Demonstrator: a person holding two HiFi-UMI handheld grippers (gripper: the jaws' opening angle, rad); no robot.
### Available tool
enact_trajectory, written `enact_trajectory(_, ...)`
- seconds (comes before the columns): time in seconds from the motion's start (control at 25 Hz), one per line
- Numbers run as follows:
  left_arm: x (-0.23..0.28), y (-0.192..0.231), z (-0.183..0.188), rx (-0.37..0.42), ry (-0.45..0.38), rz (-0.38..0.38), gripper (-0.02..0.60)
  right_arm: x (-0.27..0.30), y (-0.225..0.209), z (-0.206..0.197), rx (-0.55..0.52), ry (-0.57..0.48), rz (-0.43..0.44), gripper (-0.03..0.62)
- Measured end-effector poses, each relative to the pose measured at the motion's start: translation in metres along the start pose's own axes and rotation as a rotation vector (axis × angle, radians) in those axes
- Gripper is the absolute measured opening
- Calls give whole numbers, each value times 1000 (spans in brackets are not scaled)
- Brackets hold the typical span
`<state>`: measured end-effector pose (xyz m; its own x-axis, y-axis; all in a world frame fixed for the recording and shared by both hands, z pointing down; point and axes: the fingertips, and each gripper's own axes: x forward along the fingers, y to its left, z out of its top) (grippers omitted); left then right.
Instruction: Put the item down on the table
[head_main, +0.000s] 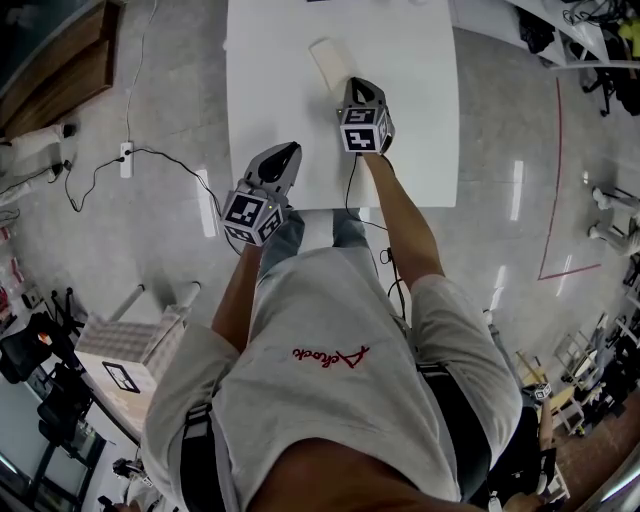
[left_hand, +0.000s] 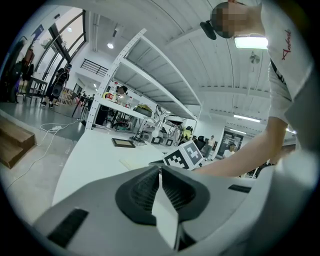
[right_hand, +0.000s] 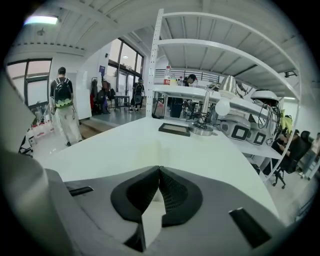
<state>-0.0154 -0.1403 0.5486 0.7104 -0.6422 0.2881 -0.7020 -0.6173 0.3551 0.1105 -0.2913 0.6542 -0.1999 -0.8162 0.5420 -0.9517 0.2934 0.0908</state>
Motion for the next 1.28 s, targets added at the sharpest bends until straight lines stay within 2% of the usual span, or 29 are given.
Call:
enact_trajectory(0.32,0,-1,3,12,-7,-8,35,-8,4,9,21,-41,11,6)
enact_trajectory(0.52,4,-4,13,29,-21,-17,35,-27,4,35,58,-129,21,6)
enact_trajectory(0.84,4,-5,39,73,-69,-38,35,-61,7,82,51,-292,48,6)
enact_trajectory(1.28,-4,-14,72,137,-137,-65,35,-102,11,112,35,-362,32,6)
